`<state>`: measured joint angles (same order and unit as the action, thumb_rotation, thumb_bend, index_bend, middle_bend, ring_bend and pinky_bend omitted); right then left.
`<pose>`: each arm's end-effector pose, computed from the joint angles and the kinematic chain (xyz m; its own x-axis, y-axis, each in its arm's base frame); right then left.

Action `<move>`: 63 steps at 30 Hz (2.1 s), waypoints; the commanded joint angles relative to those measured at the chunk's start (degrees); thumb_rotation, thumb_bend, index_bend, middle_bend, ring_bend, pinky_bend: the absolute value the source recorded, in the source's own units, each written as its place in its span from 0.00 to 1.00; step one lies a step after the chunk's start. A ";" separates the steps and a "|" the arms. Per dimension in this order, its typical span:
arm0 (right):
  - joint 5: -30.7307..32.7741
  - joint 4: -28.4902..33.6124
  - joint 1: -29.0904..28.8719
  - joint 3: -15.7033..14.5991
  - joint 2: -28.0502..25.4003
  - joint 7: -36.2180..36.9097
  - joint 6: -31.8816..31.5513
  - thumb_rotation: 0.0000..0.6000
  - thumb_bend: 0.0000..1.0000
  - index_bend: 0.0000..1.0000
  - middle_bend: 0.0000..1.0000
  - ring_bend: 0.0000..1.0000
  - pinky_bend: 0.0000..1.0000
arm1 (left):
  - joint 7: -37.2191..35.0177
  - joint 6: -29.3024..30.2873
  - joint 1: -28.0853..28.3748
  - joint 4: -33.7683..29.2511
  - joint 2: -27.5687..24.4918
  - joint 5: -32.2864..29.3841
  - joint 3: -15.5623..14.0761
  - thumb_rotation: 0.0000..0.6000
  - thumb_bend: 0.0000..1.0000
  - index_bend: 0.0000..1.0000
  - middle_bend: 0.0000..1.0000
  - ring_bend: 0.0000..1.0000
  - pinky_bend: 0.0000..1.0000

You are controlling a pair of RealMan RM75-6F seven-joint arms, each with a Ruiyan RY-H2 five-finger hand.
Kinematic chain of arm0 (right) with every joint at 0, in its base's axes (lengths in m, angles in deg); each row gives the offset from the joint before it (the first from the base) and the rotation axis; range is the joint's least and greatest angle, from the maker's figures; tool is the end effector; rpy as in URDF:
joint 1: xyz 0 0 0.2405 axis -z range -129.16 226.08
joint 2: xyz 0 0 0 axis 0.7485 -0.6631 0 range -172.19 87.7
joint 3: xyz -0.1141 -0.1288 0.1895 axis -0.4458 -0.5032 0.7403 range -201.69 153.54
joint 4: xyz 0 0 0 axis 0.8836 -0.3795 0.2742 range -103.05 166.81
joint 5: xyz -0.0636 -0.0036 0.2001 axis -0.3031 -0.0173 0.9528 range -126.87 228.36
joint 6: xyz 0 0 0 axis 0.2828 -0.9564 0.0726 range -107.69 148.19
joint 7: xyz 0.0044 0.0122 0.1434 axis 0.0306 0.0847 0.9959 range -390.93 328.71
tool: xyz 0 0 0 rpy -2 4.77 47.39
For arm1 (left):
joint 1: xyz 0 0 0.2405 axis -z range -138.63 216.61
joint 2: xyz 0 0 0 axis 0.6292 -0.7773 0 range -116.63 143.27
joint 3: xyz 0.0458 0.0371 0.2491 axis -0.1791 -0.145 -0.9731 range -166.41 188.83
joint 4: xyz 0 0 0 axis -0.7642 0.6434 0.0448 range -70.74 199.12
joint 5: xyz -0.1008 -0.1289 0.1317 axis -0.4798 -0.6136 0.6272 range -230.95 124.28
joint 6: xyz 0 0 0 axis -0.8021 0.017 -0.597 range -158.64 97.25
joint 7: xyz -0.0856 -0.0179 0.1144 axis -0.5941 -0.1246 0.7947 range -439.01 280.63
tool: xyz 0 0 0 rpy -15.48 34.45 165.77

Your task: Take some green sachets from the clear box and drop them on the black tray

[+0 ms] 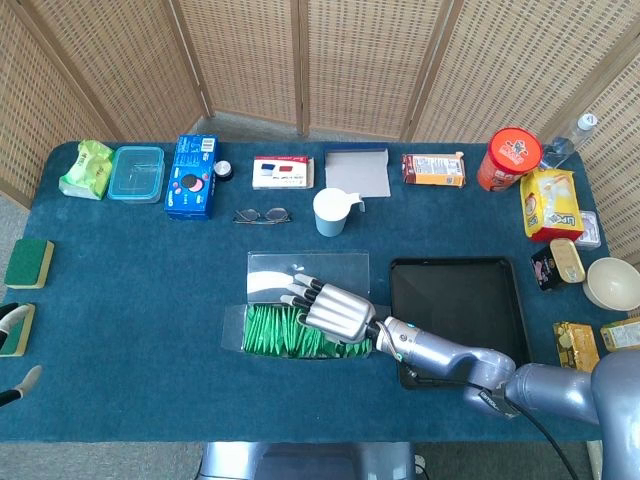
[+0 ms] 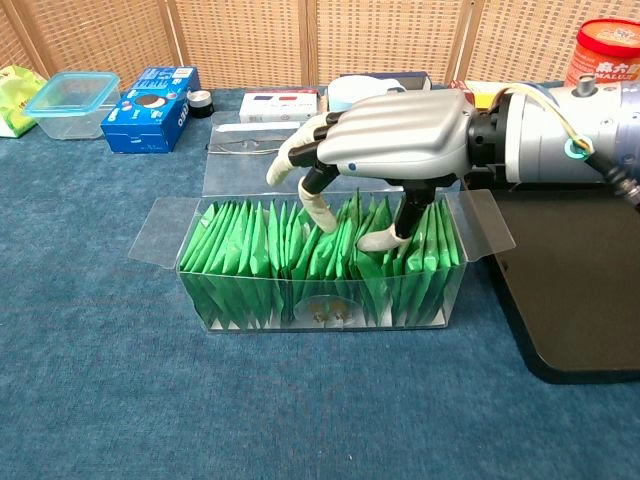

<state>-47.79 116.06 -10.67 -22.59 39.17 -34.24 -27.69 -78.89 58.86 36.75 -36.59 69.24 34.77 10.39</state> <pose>-0.0634 -0.3275 -0.0192 0.7167 -0.0378 0.6964 -0.3275 -0.8998 0.2883 -0.3063 0.1291 0.1902 0.3989 0.0377 0.9162 0.9135 0.0713 -0.4006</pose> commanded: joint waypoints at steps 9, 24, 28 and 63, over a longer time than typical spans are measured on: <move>-0.40 -0.57 0.16 -0.56 0.44 0.62 -0.78 1.00 0.37 0.59 0.19 0.12 0.08 | 0.33 0.18 0.00 -0.31 -0.16 0.11 0.07 1.00 0.24 0.13 0.12 0.07 0.24; -0.16 -0.34 0.88 -0.12 0.69 0.77 -3.03 1.00 0.39 0.72 0.25 0.19 0.09 | 0.26 0.45 -0.05 -0.19 -0.13 0.27 0.13 1.00 0.24 0.13 0.12 0.06 0.24; 0.24 0.11 1.27 0.26 -0.01 0.86 -3.85 1.00 0.39 0.74 0.25 0.19 0.09 | 0.20 0.43 -0.04 -0.09 -0.06 0.27 0.12 1.00 0.24 0.13 0.12 0.06 0.24; 5.25 10.13 13.14 2.57 -17.36 -1.51 -16.94 1.00 0.41 0.75 0.26 0.21 0.09 | 0.80 1.67 0.24 -0.97 0.00 2.07 0.44 1.00 0.24 0.12 0.11 0.04 0.24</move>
<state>-43.12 125.77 1.54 -20.10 22.70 -35.85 -43.83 -78.13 60.52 36.98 -37.53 69.26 36.80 10.83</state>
